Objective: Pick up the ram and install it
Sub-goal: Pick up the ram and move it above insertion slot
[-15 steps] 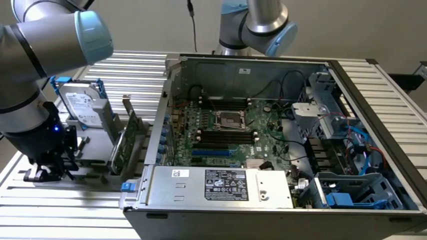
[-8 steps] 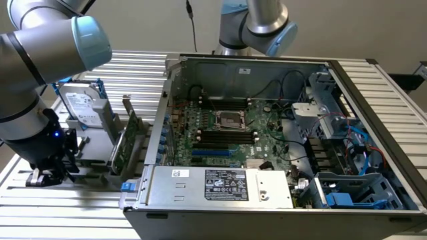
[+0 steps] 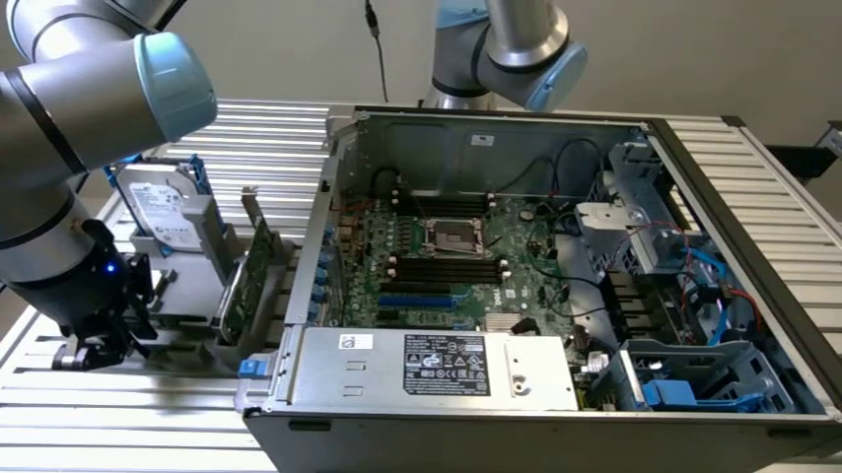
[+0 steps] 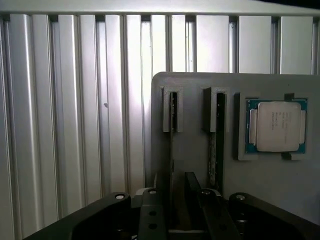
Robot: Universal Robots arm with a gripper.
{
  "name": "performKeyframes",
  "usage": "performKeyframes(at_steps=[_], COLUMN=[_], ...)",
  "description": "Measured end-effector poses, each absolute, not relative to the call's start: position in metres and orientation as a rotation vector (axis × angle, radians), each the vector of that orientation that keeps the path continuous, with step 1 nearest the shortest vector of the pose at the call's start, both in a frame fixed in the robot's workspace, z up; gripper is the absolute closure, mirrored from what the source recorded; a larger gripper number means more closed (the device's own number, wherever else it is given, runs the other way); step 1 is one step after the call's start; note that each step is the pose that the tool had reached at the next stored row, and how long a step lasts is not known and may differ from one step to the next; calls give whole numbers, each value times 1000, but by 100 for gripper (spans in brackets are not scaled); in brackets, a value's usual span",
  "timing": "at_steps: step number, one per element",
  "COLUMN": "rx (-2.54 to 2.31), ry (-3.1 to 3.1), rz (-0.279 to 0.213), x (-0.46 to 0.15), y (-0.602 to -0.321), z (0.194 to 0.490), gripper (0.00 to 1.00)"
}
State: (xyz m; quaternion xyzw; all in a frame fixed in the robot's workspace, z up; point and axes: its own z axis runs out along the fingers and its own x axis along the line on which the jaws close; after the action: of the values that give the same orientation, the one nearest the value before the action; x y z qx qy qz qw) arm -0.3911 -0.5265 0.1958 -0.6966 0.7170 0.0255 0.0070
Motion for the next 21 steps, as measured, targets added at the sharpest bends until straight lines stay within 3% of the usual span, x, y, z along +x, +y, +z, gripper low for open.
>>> performKeyframes(at_steps=[4, 6, 17, 21], rx=[-2179, -2179, -2179, -2179], ry=[2242, 2242, 2242, 2243], rz=[80, 80, 80, 80], x=[-391, -391, -391, -391], y=[-527, -527, -527, -527], z=[196, 196, 196, 210], gripper=[72, 84, 86, 86])
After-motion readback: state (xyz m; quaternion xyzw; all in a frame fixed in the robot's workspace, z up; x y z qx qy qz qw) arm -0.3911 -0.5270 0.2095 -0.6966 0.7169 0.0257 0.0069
